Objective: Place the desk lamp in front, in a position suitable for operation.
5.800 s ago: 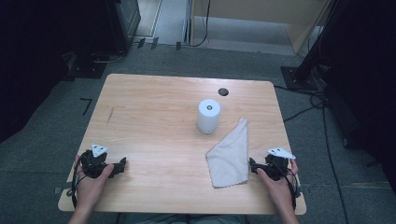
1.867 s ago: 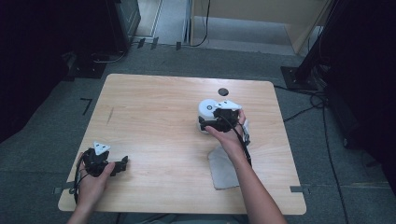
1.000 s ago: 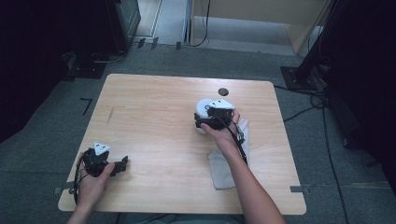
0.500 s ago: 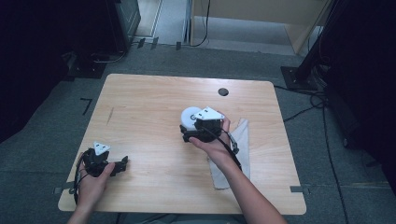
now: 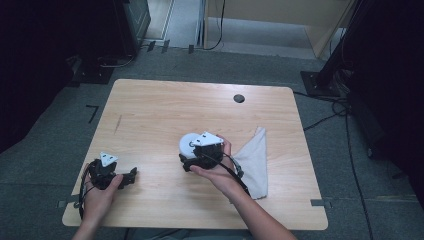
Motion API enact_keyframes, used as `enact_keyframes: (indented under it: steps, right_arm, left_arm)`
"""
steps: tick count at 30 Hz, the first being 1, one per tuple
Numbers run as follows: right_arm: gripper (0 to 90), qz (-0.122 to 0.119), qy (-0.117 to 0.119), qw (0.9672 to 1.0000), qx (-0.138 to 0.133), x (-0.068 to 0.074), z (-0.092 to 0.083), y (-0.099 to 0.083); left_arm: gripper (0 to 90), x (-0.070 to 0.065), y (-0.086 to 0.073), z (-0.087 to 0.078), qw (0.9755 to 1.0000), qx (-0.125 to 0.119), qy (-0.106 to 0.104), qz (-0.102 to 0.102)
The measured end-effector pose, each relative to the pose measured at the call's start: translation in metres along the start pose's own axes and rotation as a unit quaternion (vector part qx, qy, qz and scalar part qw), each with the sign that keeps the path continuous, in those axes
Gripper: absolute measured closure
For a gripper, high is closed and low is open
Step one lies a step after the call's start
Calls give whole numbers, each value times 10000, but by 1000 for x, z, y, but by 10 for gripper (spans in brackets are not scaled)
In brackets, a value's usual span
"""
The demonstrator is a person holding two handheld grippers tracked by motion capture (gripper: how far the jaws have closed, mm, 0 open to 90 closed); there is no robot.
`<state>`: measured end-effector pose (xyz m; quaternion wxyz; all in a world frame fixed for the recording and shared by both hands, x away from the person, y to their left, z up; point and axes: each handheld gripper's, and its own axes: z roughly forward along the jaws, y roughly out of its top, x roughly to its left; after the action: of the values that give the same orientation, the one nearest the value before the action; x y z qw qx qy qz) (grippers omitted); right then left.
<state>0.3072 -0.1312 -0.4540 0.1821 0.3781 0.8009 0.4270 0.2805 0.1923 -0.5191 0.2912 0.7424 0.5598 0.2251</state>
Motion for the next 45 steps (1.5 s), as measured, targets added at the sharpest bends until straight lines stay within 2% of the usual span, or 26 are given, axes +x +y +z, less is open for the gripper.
enact_keyframes:
  steps: [3, 9, 10, 11, 12, 14, 16, 18, 21, 23, 27, 28, 31, 33, 35, 36, 38, 41, 42, 43, 44, 45]
  right_arm:
    - [82, 7, 18, 10000, 26, 0, 2, -3]
    - [73, -55, 8, 9999, -104, 2, 3, -8]
    - [0, 49, 71, 9998, -199, 1, 3, -8]
    - [0, 49, 71, 9998, -199, 1, 3, -8]
    - [0, 64, 237, 9993, -281, -1, -1, -7]
    - [0, 61, 237, 9992, -308, -2, -3, -6]
    - [0, -15, 283, 9988, -405, -3, -15, -2]
    - [0, -15, 273, 9987, -419, -4, -19, -2]
    - [0, 0, 240, 9982, -556, -12, -37, -1]
    - [0, 73, 179, 9980, -604, -20, -48, -3]
    - [0, 227, 11, 9979, -604, -38, -63, -13]
    - [0, 280, -76, 9979, -582, -44, -69, -18]
    - [0, 328, -154, 9978, -561, -51, -76, -24]
    - [0, 361, -257, 9975, -557, -59, -83, -30]
    - [0, 422, -339, 9970, -549, -65, -88, -35]
    - [0, 457, -393, 9966, -556, -68, -90, -38]
    - [0, 495, -439, 9962, -558, -73, -95, -42]
    - [0, 567, -526, 9956, -527, -79, -99, -48]
    - [0, 556, -553, 9956, -520, -81, -100, -49]
    - [0, 568, -580, 9954, -506, -83, -101, -51]
    - [0, 631, -623, 9950, -471, -88, -102, -55]
    - [0, 631, -623, 9950, -471, -88, -102, -55]
  left_arm:
    - [0, 0, 0, 0, 10000, 14, -1, 18]
    - [0, 1, 0, 0, 10000, 8, 22, -4]
    - [0, 1, 0, 0, 9999, 17, 89, -64]
    - [0, 1, 0, 0, 9999, 17, 89, -64]
    - [0, 2, 0, 0, 9999, 16, 92, -78]
    - [0, 2, 0, 0, 9999, 13, 90, -75]
    - [0, 3, -1, -2, 9999, 49, 80, -64]
    - [0, 4, 0, -3, 9999, 29, 87, -124]
    - [0, 5, 3, -9, 9991, -189, -166, -328]
    - [0, 2, 6, -14, 9982, -404, -277, -333]
    - [0, -11, 13, -21, 9964, -684, -475, -134]
    - [0, -15, 14, -22, 9957, -727, -573, -72]
    - [0, -28, 17, -23, 9922, -851, -895, 156]
    - [0, -36, 19, -23, 9900, -919, -1018, 320]
    - [0, -42, 20, -24, 9861, -1063, -1193, 448]
    - [0, -45, 22, -25, 9834, -1102, -1335, 544]
    - [0, -49, 25, -24, 9807, -1132, -1495, 558]
    - [0, -58, 31, -21, 9817, -1055, -1464, 602]
    - [0, -62, 32, -20, 9813, -1079, -1475, 599]
    - [0, -65, 33, -19, 9797, -1103, -1537, 662]
    - [0, -73, 34, -18, 9753, -1187, -1668, 832]
    - [0, -73, 34, -18, 9753, -1187, -1668, 832]
